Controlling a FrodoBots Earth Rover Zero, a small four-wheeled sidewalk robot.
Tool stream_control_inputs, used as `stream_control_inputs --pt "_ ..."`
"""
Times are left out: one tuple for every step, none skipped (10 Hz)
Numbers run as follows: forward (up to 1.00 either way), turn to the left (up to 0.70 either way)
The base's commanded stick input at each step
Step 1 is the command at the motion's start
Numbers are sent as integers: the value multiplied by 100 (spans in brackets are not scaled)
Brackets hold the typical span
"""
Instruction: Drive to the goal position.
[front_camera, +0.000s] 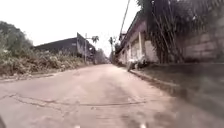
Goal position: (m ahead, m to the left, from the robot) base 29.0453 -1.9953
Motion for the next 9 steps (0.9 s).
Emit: stream_control_inputs --pt "100 0" --pt "100 0" --pt "100 0" --pt "100 0" --pt "100 0" --pt "100 0" --pt "100 0" --pt "100 0" --pt "100 0"
